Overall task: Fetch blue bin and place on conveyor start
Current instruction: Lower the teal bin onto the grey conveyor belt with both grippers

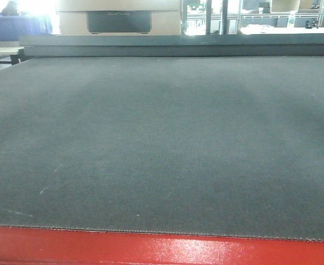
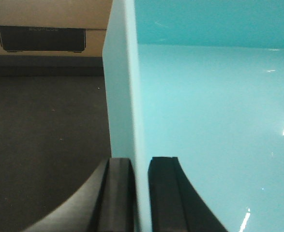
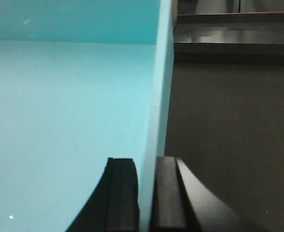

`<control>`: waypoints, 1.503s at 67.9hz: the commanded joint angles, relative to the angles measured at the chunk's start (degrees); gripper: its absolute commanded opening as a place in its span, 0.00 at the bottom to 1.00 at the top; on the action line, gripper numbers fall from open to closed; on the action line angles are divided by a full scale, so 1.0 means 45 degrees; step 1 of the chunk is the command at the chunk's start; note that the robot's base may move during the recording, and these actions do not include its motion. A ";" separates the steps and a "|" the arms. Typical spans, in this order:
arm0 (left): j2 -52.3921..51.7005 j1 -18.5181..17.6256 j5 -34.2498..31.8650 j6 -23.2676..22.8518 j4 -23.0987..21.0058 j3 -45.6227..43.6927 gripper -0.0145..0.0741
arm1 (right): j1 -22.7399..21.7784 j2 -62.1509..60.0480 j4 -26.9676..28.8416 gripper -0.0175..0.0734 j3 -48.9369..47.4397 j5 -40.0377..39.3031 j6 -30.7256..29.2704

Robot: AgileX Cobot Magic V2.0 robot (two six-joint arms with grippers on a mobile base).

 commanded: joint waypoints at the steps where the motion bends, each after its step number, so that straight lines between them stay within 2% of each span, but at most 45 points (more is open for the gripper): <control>1: -0.0200 -0.0054 -0.0347 -0.0015 -0.0341 -0.0127 0.04 | -0.0085 -0.0109 0.0039 0.02 -0.0092 -0.0888 -0.0145; 41: -0.0200 -0.0054 -0.0347 -0.0015 -0.0341 -0.0127 0.04 | -0.0085 -0.0109 0.0067 0.02 -0.0092 -0.0917 -0.0145; 48: -0.0200 -0.0054 -0.0048 -0.0015 -0.0341 -0.0127 0.04 | -0.0085 -0.0109 0.0091 0.02 -0.0092 -0.0177 -0.0145; 59: -0.0174 -0.0054 0.2182 -0.0015 -0.0341 0.0063 0.04 | -0.0085 0.0071 0.0091 0.02 -0.0045 0.1965 -0.0145; 64: -0.0174 -0.0054 0.2315 -0.0015 -0.0341 0.0804 0.04 | -0.0085 0.0299 0.0091 0.02 0.0227 0.2698 -0.0145; 70: -0.0174 -0.0054 0.1727 -0.0015 -0.0341 0.1938 0.04 | -0.0085 0.0489 0.0091 0.02 0.1030 0.2585 -0.0145; 82: -0.0153 -0.0041 -0.1238 -0.0015 -0.0341 0.4983 0.04 | -0.0085 0.1186 0.0091 0.02 0.3129 0.1250 -0.0145; 90: -0.0153 -0.0041 -0.2540 -0.0015 -0.0341 0.6479 0.04 | -0.0085 0.1707 0.0091 0.02 0.4252 0.0709 -0.0145; 96: -0.0012 -0.0041 -0.3269 -0.0015 -0.0406 0.7363 0.04 | -0.0085 0.2124 0.0091 0.02 0.4879 0.0304 -0.0145; 102: 0.0387 -0.0041 -0.3149 -0.0015 -0.0432 0.7510 0.04 | -0.0085 0.2430 0.0091 0.03 0.5100 0.0144 -0.0145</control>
